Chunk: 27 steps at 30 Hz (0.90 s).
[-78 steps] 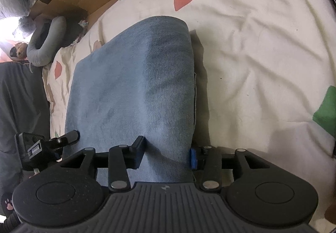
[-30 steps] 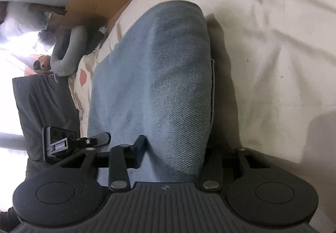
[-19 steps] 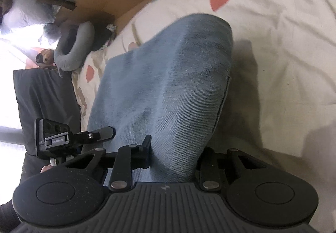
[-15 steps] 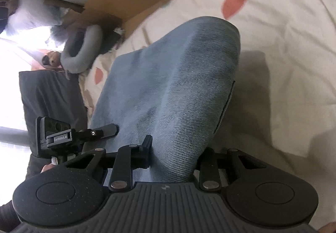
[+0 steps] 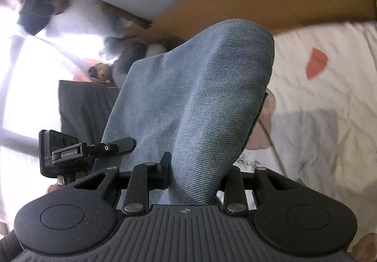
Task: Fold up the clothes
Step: 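Lift the folded jeans stack up with both grippers, then carry the folded jeans stack with both grippers toward the dark bag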
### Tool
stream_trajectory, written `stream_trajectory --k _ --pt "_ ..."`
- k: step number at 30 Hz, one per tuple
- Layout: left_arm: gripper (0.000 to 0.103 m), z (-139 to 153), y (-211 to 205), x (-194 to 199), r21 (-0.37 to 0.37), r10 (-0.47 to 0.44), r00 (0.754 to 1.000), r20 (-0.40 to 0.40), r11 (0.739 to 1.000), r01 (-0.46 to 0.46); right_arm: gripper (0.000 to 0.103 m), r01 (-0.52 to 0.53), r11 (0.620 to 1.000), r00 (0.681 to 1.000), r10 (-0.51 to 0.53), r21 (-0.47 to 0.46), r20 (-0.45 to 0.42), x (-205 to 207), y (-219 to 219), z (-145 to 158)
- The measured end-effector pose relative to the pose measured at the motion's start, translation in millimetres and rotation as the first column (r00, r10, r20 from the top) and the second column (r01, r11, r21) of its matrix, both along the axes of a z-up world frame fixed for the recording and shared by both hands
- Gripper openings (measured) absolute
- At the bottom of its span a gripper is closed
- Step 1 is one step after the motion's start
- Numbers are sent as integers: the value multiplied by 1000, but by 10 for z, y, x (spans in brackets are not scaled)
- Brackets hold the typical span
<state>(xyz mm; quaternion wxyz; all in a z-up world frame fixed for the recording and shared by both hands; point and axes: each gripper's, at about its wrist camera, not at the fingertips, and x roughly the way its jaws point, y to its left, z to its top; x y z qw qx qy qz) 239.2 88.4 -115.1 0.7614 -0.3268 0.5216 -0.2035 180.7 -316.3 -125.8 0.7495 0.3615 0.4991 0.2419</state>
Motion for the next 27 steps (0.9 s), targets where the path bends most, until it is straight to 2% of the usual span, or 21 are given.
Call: stream_trajectory --k 5,13,21,27 --pt "48 622 -91 -74 22 7 999 53 1000 -8 28 4 1000 999 -3 -20 42 -45 10 650" --pt "48 1361 -264 -259 32 -8 996 92 999 5 29 2 998 996 4 -55 94 -248 -74 1518" --pt "48 1787 -357 -387 32 -9 990 140 999 5 29 4 995 991 9 -102 132 -380 -47 2074" --pt "48 1982 -509 -314 36 -12 987 159 999 7 29 31 996 985 -15 -88 172 -414 -217 2282"
